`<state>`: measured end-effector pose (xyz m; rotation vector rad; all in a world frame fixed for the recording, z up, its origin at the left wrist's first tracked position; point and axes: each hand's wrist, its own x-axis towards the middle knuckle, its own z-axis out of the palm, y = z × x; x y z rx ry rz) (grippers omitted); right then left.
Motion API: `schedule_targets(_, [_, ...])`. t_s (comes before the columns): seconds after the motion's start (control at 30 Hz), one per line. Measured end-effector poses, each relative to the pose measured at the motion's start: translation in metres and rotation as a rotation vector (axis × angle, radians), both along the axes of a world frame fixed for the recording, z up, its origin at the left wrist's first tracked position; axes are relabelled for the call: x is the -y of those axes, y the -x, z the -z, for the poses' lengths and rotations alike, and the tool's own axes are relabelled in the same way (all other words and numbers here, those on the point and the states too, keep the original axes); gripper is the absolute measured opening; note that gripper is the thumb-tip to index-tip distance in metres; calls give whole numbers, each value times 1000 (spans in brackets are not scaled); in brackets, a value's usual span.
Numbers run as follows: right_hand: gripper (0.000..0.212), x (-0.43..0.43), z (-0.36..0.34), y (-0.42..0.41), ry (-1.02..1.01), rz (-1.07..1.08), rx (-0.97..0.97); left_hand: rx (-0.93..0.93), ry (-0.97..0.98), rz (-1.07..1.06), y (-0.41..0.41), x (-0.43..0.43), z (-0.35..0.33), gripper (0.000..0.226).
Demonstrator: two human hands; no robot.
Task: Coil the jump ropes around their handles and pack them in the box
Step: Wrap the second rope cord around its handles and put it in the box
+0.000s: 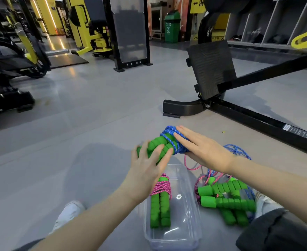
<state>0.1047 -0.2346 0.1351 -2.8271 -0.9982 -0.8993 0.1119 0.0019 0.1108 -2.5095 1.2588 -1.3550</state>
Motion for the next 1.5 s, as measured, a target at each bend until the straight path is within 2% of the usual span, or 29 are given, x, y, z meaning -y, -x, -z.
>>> schedule_targets(0.1, [56,9,16,9,96,-7,-60,-111,-26,34,9,1,23,56])
schedule_targets(0.17, [63,14,24,15,190,-45,-61,-75,-136,92,0,-14,25,55])
schedule_targets(0.27, [59,20,32,24,321,-85,32,-8,-309,221,-16,-38,19,51])
schedule_targets(0.37, [72,20,37,33,331,-171,96,24,-415,332,-21,-49,7,45])
schedule_targets(0.47, [81,9,41,45,247,-251,55,47,-463,428,-25,-55,-6,41])
schedule_targets(0.53, [81,3,42,52,226,-305,20,53,-475,482,-27,-59,-10,39])
schedule_targets(0.6, [79,2,38,52,302,-349,12,48,-492,524,-26,-62,-9,37])
schedule_targets(0.7, [60,-2,35,57,303,-353,9,25,-515,557,-30,-62,-6,35])
schedule_targets(0.77, [47,-8,38,65,246,-330,16,-3,-519,578,-36,-58,-3,31])
schedule_targets(0.83, [45,-14,44,72,204,-291,4,-45,-517,584,-39,-48,1,23])
schedule_targets(0.9, [52,-19,55,74,190,-234,0,-88,-503,565,-42,-32,9,18])
schedule_targets(1.03, [79,-31,84,80,165,-90,-59,-149,-526,543,-48,-1,32,25])
schedule_targets(1.17, [75,-42,114,90,158,43,-107,-86,-571,522,-53,20,66,32])
schedule_targets(1.27, [75,-58,137,90,112,182,-112,-87,-647,505,-56,32,90,27])
schedule_targets(1.37, [84,-74,152,90,3,313,-149,-155,-627,443,-54,37,103,34])
schedule_targets(1.43, [89,-80,155,90,-36,355,-184,-212,-558,383,-49,37,110,26])
schedule_targets(1.47, [91,-81,155,91,-41,354,-189,-246,-519,334,-47,36,110,14])
schedule_targets(1.5, [91,-81,154,92,-44,349,-188,-345,-488,241,-45,35,106,20])
